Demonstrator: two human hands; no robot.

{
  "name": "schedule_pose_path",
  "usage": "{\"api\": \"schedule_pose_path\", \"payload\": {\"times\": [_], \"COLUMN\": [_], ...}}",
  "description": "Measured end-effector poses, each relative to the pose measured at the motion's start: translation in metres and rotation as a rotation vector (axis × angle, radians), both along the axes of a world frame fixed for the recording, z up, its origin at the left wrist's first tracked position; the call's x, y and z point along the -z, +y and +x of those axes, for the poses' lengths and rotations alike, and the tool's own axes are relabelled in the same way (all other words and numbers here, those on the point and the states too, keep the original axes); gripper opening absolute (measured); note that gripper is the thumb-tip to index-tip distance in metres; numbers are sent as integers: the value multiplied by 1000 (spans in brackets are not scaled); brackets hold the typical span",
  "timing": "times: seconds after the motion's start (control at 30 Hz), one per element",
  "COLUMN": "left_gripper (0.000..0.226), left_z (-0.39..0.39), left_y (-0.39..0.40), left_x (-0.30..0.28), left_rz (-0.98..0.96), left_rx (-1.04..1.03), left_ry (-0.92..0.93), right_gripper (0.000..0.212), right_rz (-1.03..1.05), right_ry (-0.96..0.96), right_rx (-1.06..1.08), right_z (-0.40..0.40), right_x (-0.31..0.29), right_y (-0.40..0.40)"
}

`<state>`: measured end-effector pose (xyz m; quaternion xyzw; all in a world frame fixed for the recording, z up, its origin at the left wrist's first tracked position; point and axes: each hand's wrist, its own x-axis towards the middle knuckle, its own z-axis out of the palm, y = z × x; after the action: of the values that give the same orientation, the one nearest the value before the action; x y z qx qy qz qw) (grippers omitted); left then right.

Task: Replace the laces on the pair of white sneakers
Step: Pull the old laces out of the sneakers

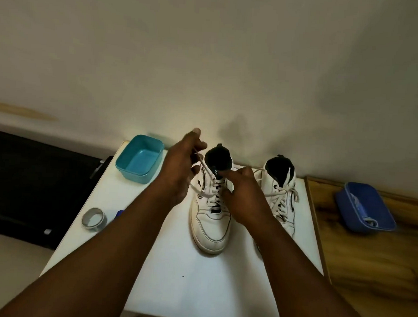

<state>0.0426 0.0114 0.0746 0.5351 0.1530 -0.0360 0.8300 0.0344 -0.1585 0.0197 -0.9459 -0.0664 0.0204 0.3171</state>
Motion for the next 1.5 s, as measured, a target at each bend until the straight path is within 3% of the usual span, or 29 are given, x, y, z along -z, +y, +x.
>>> {"api": "schedule_pose_path", "payload": {"times": [0.07,0.1,0.13,0.27,0.37,0.5,0.6,0.77,0.97,1.33,1.43,1.5], "left_gripper": [30,28,24,14,13,30,36,32,36,18,21,20], "left_z": [3,2,3,-5,-13,-10,-8,-6,-5,-1,-3,-3], "left_y": [9,14,21,39,22,-2,-9,-5,-11,-5,-6,-8], "left_x": [-9,-12,-9,23,43,49,53,62,63,64,66,67], "left_rz": [-83,-37,130,1234,1490,1477,1477,1444,1459,1204,1198,1221], "left_rx": [-117,-145,-137,229,329,292,388,351,302,214,220,226], "left_ry": [14,30,40,71,-25,-351,-419,-425,-393,-324,-308,-304], "right_gripper": [40,38,37,31,21,15,13,10,5,9,1,8], "right_rz": [2,-9,-31,-63,-25,-71,-102,-104,263,230,221,310], "right_ry": [-45,-73,-101,-182,-229,-263,-268,-294,-51,-68,-115,-32], "right_rx": [16,17,15,36,25,-1,-18,-29,166,24,61,144], "right_z": [-1,0,-1,-4,-5,-1,1,4,4,6,6,5], "right_x": [4,6,7,6,5,6,10,17,16,15,14,14], "right_y": [-1,-1,-1,-2,-2,-2,-2,-1,1,2,1,3]}}
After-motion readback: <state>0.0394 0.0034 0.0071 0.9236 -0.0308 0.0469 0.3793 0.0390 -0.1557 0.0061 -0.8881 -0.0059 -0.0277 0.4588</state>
